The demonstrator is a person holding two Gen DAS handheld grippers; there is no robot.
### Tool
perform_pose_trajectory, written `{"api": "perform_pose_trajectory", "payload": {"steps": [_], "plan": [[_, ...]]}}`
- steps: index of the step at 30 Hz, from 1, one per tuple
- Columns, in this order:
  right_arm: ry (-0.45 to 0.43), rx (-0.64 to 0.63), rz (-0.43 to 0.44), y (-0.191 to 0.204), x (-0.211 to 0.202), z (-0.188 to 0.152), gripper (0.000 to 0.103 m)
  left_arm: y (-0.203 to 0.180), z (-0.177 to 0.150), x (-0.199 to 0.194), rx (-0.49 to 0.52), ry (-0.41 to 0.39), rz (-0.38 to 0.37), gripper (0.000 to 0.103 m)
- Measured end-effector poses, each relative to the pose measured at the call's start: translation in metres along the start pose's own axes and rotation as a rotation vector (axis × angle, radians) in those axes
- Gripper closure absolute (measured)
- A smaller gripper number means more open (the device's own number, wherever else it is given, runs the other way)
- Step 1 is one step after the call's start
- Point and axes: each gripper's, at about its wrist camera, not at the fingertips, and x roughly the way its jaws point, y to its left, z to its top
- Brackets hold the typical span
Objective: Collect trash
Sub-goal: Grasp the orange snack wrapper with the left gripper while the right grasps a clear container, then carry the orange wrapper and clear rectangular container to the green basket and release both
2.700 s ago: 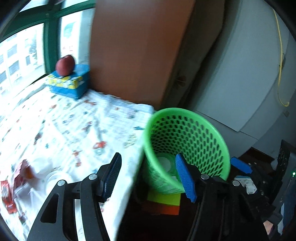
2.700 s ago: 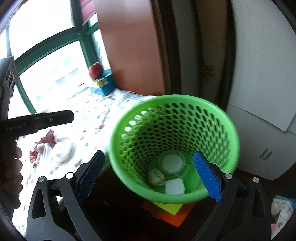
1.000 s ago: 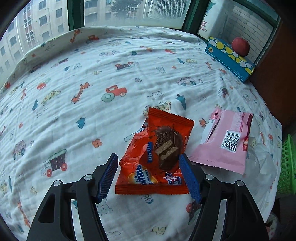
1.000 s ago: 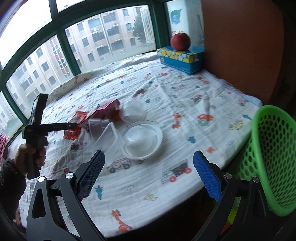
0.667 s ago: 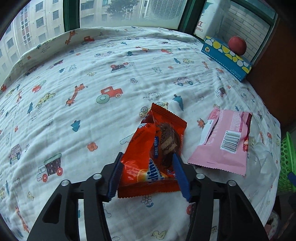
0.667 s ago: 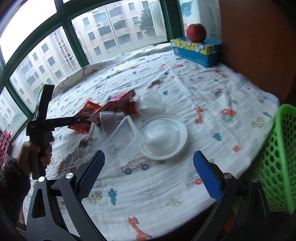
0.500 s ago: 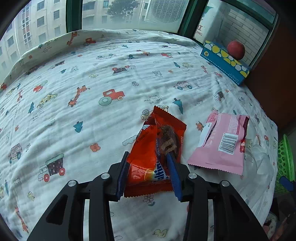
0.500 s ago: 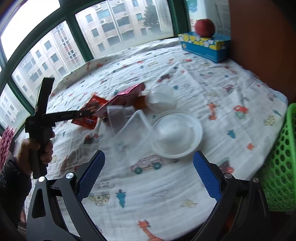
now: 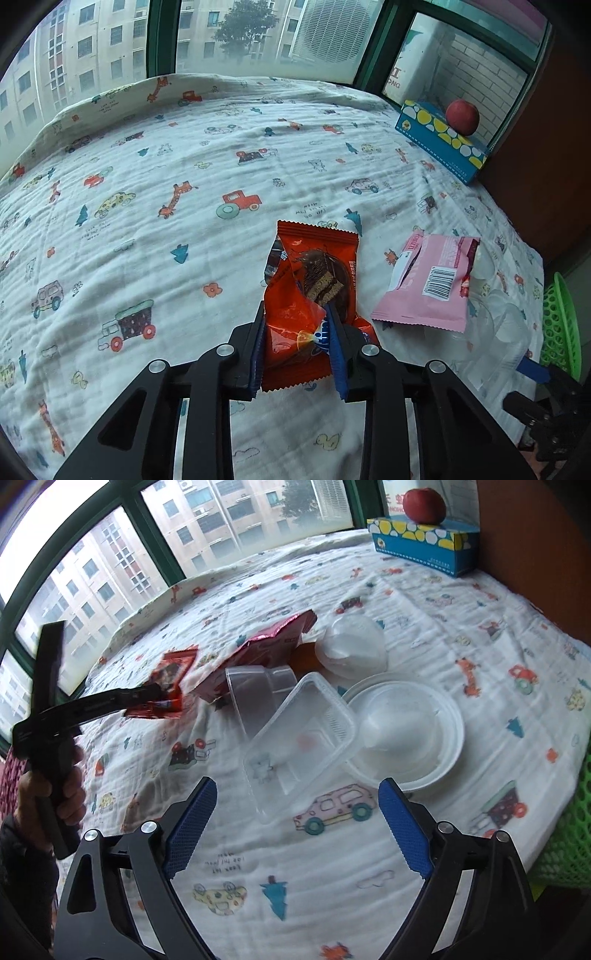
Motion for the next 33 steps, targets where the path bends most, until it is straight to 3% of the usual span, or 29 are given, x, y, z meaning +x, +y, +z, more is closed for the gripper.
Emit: {"api": "perform_pose_trajectory", "payload": {"steps": [7,17,19,21,25,33], "plan": [[-0.008,0.047,-0.073,0.013,0.015,0.005,0.014,0.003,-0.002,-0.020,-0.005,-0.035,-0.018,0.074],[-0.041,0.018,-0.268,0.037,0.036,0.007,0.013,0.004,-0.007,-0.029,-0.014,-0.051,-0.030,0.074],[-0.050,-0.004,-0.308,0.038,0.040,0.006,0.016,0.005,-0.008,-0.030,-0.017,-0.052,-0.035,0.074],[-0.064,-0.028,-0.330,0.039,0.039,0.004,0.027,0.004,-0.009,-0.032,-0.016,-0.055,-0.037,0.074],[-0.072,-0.052,-0.313,0.034,0.035,0.001,0.028,0.003,-0.009,-0.039,-0.014,-0.067,-0.038,0.074],[-0.095,-0.027,-0.120,0.015,-0.003,-0.007,0.030,-0.007,-0.009,-0.063,0.000,-0.108,-0.066,0.074]]}}
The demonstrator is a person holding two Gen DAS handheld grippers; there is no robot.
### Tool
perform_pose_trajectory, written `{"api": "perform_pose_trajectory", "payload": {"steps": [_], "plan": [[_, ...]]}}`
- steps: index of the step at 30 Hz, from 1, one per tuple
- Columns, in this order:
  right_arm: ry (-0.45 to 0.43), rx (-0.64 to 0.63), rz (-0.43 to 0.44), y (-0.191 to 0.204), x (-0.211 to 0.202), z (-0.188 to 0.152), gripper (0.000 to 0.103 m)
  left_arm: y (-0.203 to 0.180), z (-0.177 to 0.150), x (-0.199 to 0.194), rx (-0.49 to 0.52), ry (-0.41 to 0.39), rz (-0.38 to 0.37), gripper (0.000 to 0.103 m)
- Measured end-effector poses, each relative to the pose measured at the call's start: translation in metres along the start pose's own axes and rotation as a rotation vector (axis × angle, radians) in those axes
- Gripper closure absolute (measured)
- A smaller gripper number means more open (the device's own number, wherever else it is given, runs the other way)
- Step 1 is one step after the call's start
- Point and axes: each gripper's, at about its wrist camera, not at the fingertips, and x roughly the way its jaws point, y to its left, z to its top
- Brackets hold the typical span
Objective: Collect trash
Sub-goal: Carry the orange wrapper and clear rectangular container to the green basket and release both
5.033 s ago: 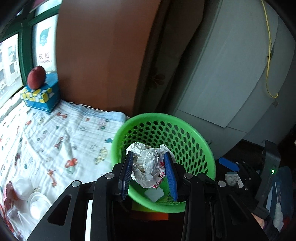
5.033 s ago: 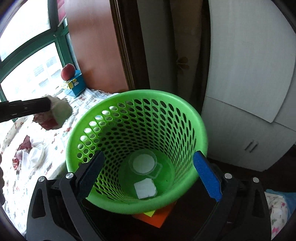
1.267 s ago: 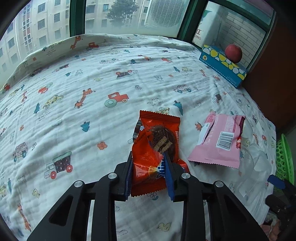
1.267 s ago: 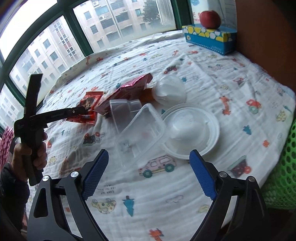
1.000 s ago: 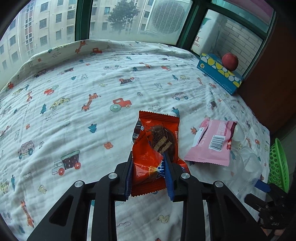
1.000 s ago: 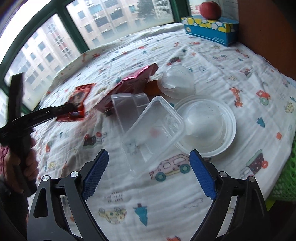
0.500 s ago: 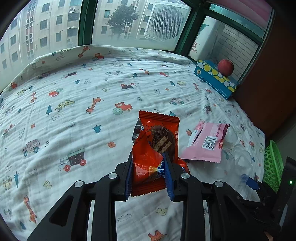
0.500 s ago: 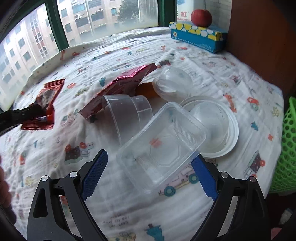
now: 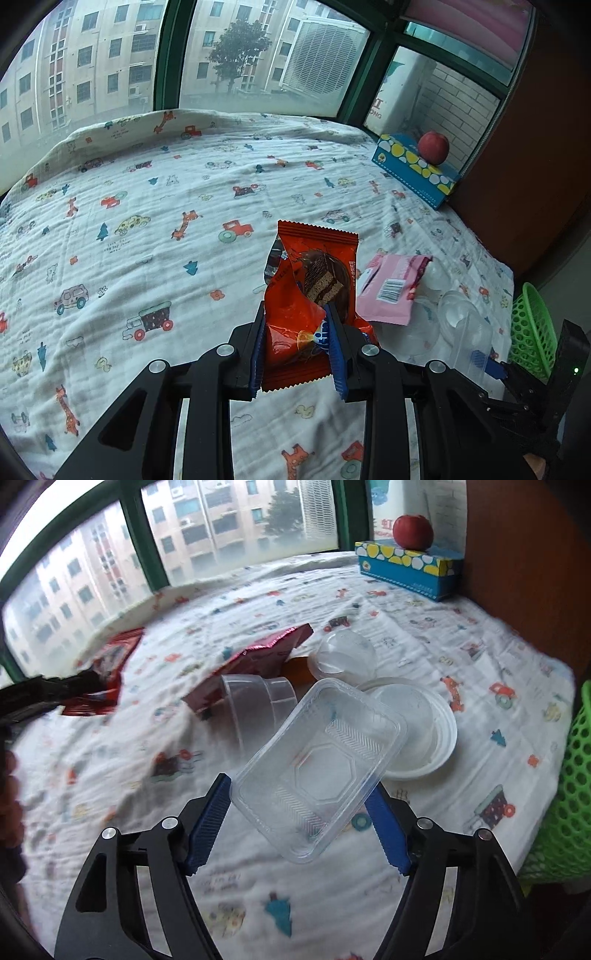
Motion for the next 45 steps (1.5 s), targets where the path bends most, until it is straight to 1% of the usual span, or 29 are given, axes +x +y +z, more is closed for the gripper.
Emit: {"api": "perform_pose_trajectory", "payload": {"steps": [3,6,9,13,14,15,16,18,22,24,26,29,31,33,37,41,43,45], "plan": [[-0.011,0.017,0.057,-0.011,-0.017,0.000,0.031,-0.012,0.001,-0.008,0.014,-0.013,-0.025,0.074],[-0.031,0.020,0.082,-0.023,-0.036,-0.001,0.031,-0.031,0.002,-0.015,0.039,-0.025,-0.052,0.074],[-0.050,0.034,0.096,-0.036,-0.051,-0.002,0.032,-0.053,0.004,-0.020,0.065,-0.032,-0.086,0.074],[-0.079,0.063,0.088,-0.060,-0.071,-0.003,0.033,-0.091,0.005,-0.020,0.108,-0.035,-0.136,0.074],[-0.085,0.070,0.085,-0.066,-0.076,-0.004,0.035,-0.100,0.005,-0.020,0.116,-0.035,-0.146,0.074],[-0.093,0.081,0.084,-0.074,-0.081,-0.004,0.043,-0.111,0.005,-0.018,0.127,-0.035,-0.158,0.074],[-0.096,0.094,0.083,-0.081,-0.084,-0.004,0.044,-0.118,0.006,-0.017,0.133,-0.033,-0.168,0.074],[-0.079,0.113,0.076,-0.094,-0.081,-0.004,0.044,-0.137,0.006,-0.012,0.148,-0.029,-0.191,0.074],[-0.015,0.132,0.078,-0.109,-0.051,-0.014,0.044,-0.163,0.006,-0.002,0.150,-0.011,-0.230,0.074],[-0.003,0.153,0.093,-0.111,-0.042,-0.021,0.044,-0.169,0.004,-0.002,0.161,-0.009,-0.228,0.074],[-0.012,0.160,0.115,-0.112,-0.038,-0.025,0.044,-0.171,0.004,-0.001,0.170,-0.002,-0.222,0.074],[-0.024,0.184,0.121,-0.119,-0.037,-0.025,0.044,-0.168,0.005,0.002,0.164,0.005,-0.214,0.074],[-0.021,0.208,0.117,-0.125,-0.036,-0.023,0.041,-0.166,0.005,0.004,0.157,0.009,-0.213,0.074],[-0.021,0.229,0.120,-0.131,-0.036,-0.021,0.036,-0.166,0.004,0.006,0.155,0.014,-0.211,0.074],[-0.029,0.256,0.162,-0.143,-0.037,-0.022,0.034,-0.166,0.004,0.009,0.162,0.018,-0.209,0.074],[-0.026,0.249,0.140,-0.150,-0.036,-0.021,0.034,-0.166,0.004,0.011,0.159,0.024,-0.212,0.074],[-0.030,0.250,0.159,-0.152,-0.039,-0.020,0.034,-0.166,0.004,0.013,0.158,0.027,-0.211,0.074],[-0.050,0.219,0.134,-0.152,-0.044,-0.018,0.033,-0.166,0.004,0.015,0.156,0.031,-0.211,0.074]]}}
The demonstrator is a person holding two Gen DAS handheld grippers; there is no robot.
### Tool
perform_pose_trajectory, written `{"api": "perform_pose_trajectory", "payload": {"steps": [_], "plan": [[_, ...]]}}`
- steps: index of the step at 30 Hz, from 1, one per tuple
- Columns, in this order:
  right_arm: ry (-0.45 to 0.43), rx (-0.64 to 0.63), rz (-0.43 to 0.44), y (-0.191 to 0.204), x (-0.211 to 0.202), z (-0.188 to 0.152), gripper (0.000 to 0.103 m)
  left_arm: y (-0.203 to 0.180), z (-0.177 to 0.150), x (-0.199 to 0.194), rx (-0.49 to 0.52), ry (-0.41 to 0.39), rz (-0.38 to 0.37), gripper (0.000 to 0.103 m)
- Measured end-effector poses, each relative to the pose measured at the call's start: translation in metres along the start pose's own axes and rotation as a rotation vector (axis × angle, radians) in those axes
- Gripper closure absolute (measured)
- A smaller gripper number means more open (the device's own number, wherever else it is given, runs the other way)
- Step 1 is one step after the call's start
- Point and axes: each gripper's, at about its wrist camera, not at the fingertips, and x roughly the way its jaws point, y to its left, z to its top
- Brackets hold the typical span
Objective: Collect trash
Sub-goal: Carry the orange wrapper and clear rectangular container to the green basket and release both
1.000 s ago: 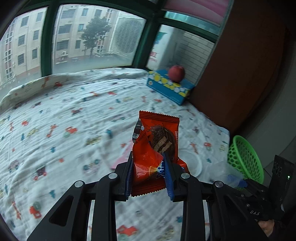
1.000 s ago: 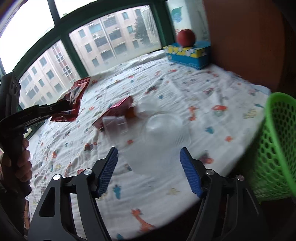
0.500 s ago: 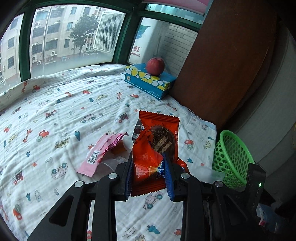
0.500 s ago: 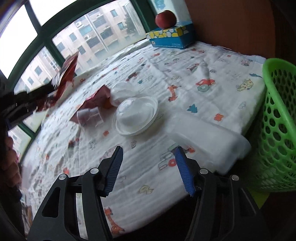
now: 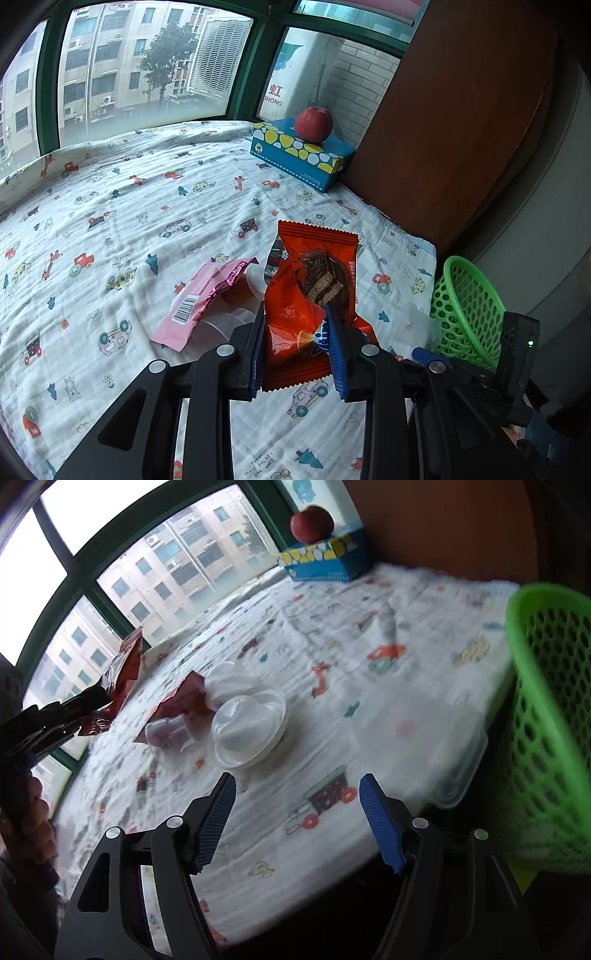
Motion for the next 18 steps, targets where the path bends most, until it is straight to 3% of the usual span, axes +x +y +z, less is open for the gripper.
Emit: {"api": "perform_pose_trajectory", "payload": {"steps": [7,13,18], "plan": [[-0.035,-0.019,0.041,-0.009,-0.014,0.010,0.033,-0.005,-0.001,0.002,0.008,0.004,-0.005,0.074],[-0.064,-0.171,-0.060,-0.014,-0.027,0.027,0.033,-0.005,0.001,0.004,0.008,0.007,-0.012,0.074],[0.007,-0.276,-0.118,-0.020,-0.006,0.035,0.032,-0.008,0.002,0.004,0.014,0.006,-0.010,0.074]]}}
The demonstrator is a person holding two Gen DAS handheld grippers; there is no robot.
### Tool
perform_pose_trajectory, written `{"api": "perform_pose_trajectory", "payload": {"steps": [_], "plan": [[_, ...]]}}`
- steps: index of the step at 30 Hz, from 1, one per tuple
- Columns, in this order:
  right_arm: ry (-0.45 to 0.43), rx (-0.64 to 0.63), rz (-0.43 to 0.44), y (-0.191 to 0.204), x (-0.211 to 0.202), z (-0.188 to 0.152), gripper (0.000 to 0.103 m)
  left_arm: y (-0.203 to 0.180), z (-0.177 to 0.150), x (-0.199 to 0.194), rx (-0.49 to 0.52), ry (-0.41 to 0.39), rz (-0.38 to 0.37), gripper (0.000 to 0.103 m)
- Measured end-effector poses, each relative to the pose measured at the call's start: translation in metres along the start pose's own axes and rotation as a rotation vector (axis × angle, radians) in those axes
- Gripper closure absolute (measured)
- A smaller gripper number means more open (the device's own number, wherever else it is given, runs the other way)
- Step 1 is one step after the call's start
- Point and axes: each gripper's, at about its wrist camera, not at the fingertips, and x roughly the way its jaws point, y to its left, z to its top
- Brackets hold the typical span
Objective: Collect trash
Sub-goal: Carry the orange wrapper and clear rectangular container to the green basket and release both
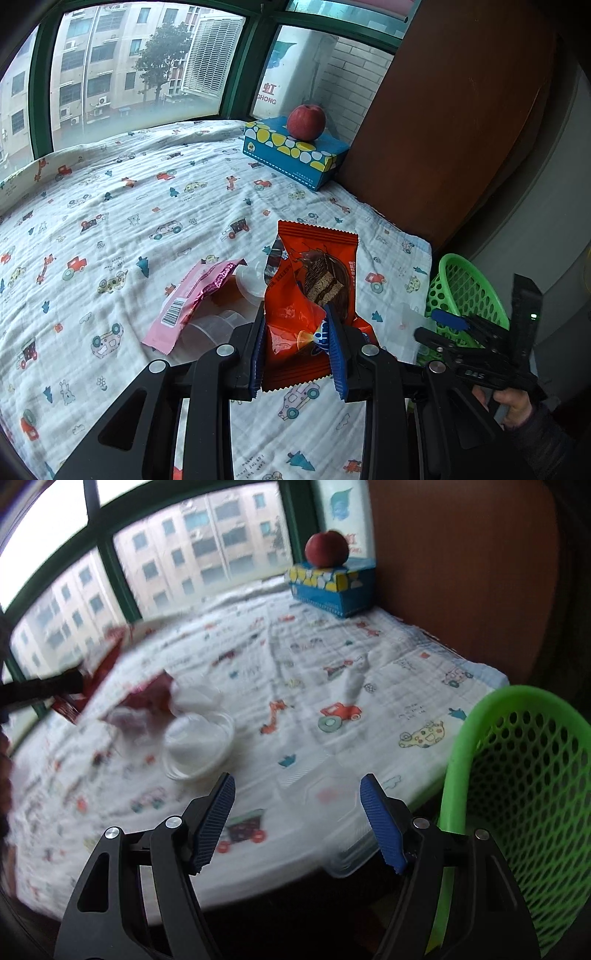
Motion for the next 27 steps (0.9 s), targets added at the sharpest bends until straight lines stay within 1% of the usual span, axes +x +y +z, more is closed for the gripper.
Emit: {"api": "perform_pose_trajectory", "payload": {"steps": [2,4,8,12,13,16,17,18,20,21,24,27], "plan": [[0.017,-0.043,-0.027,-0.001,0.008,0.002,0.030,0.001,0.000,0.001,0.000,0.004,0.002,0.074],[0.046,-0.067,-0.023,-0.002,0.016,0.003,0.027,0.000,0.000,0.001,0.002,0.006,0.007,0.074],[0.097,-0.143,-0.070,0.004,0.031,0.008,0.027,0.002,0.000,0.002,-0.004,0.013,0.008,0.074],[0.132,-0.207,-0.117,0.008,0.042,0.009,0.026,0.001,0.000,0.002,-0.001,0.014,0.010,0.074],[0.137,-0.214,-0.117,0.008,0.043,0.010,0.026,0.001,0.000,0.002,-0.001,0.014,0.012,0.074],[0.150,-0.241,-0.096,0.010,0.044,0.012,0.028,0.001,0.000,0.002,-0.001,0.014,0.011,0.074],[0.157,-0.250,-0.097,0.011,0.045,0.012,0.030,0.000,-0.001,0.003,0.000,0.016,0.012,0.074],[0.169,-0.265,-0.105,0.012,0.048,0.013,0.037,0.001,0.000,0.003,-0.002,0.015,0.011,0.074],[0.199,-0.273,-0.096,0.012,0.053,0.014,0.046,0.000,-0.001,0.002,-0.004,0.019,0.011,0.074],[0.212,-0.277,-0.091,0.013,0.056,0.013,0.047,0.000,-0.001,0.003,-0.002,0.020,0.011,0.074],[0.197,-0.289,-0.093,0.017,0.053,0.012,0.048,0.000,-0.001,0.002,-0.003,0.021,0.010,0.074],[0.145,-0.216,-0.051,0.014,0.038,0.016,0.049,-0.003,0.000,0.003,0.005,0.020,0.007,0.074]]}}
